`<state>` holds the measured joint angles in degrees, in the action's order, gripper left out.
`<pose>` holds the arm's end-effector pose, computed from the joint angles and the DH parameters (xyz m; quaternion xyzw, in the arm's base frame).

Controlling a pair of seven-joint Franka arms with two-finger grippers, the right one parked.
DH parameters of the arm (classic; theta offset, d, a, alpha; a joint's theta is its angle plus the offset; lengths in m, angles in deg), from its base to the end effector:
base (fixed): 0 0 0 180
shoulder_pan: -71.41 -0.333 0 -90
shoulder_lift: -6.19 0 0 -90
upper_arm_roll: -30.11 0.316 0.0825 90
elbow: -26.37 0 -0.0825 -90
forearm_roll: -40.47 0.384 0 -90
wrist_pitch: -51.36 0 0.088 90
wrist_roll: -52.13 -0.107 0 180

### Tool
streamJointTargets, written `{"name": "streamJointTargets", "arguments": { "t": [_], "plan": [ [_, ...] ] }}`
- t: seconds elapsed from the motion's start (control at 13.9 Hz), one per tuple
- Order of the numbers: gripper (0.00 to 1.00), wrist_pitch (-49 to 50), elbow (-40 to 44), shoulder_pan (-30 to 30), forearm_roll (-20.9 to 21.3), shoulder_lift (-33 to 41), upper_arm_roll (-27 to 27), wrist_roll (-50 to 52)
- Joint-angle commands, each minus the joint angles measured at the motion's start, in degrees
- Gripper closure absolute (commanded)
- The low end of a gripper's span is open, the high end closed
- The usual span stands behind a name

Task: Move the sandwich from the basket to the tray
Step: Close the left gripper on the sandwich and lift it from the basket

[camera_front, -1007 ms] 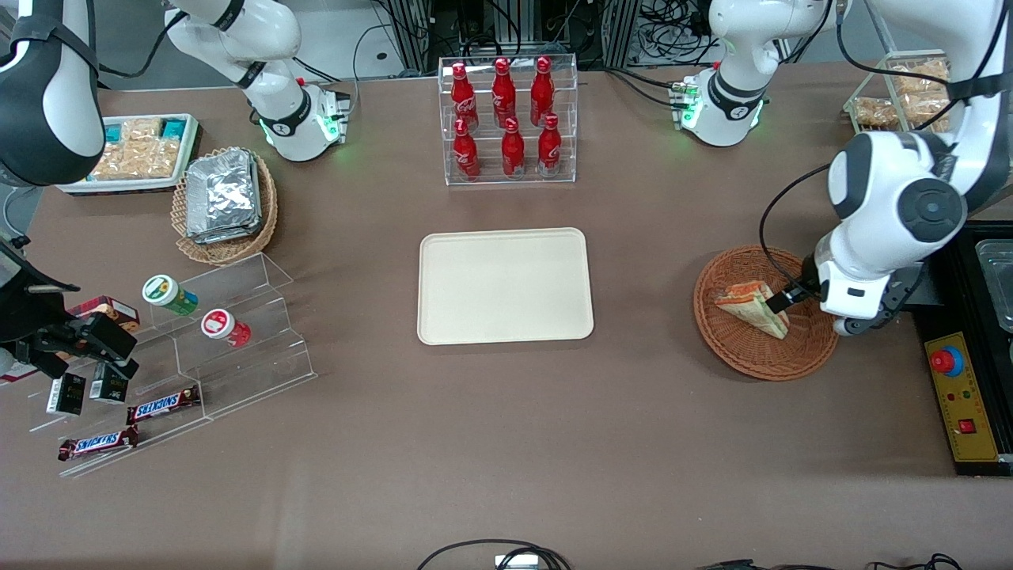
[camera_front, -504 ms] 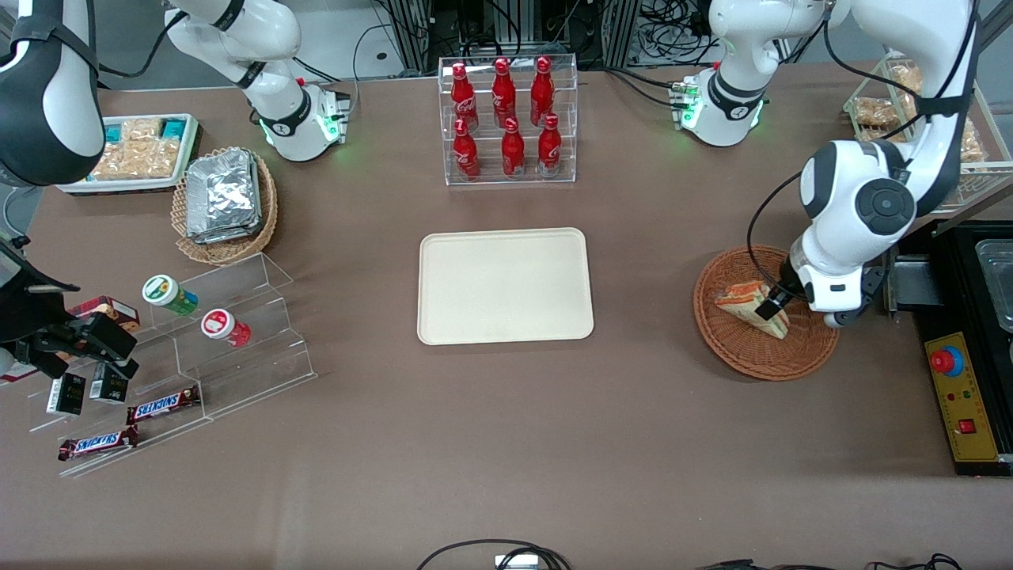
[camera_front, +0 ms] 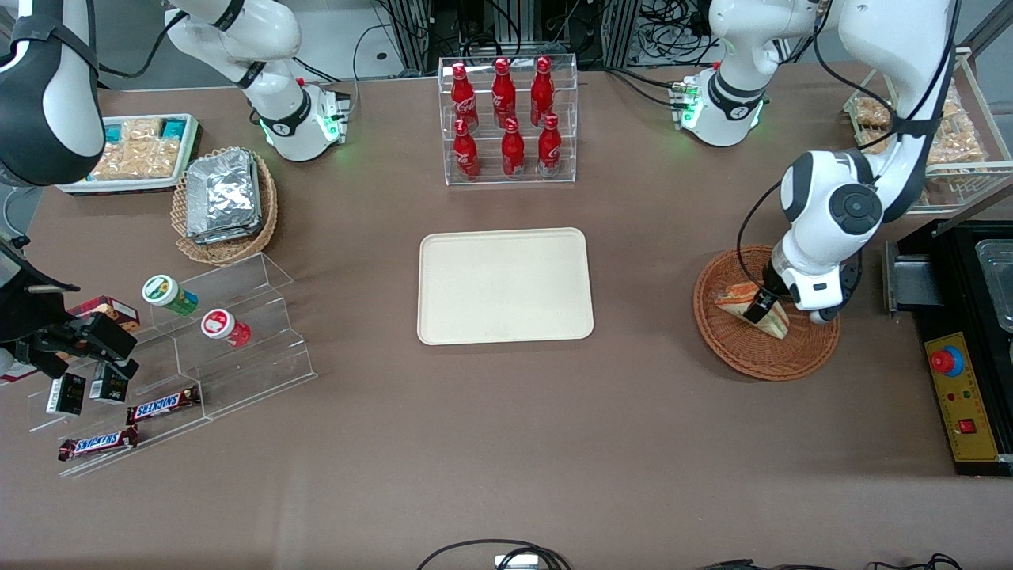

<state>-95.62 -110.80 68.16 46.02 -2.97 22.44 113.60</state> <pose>0.5009 -0.0411 0.2527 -0.8967 -0.4424 -0.0144 0.0098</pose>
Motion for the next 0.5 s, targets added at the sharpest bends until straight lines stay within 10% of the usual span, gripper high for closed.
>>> {"name": "streamJointTargets", "arguments": {
  "t": [0.0,0.29,0.43],
  "plan": [
    [0.00,-2.95,-1.16,0.44,1.13,-0.77,0.38,2.07],
    [0.10,-4.72,-1.60,0.00,1.31,-2.70,0.47,2.16],
    [0.63,-5.33,-1.60,-0.17,1.40,-2.80,0.47,2.25]
  ]
}}
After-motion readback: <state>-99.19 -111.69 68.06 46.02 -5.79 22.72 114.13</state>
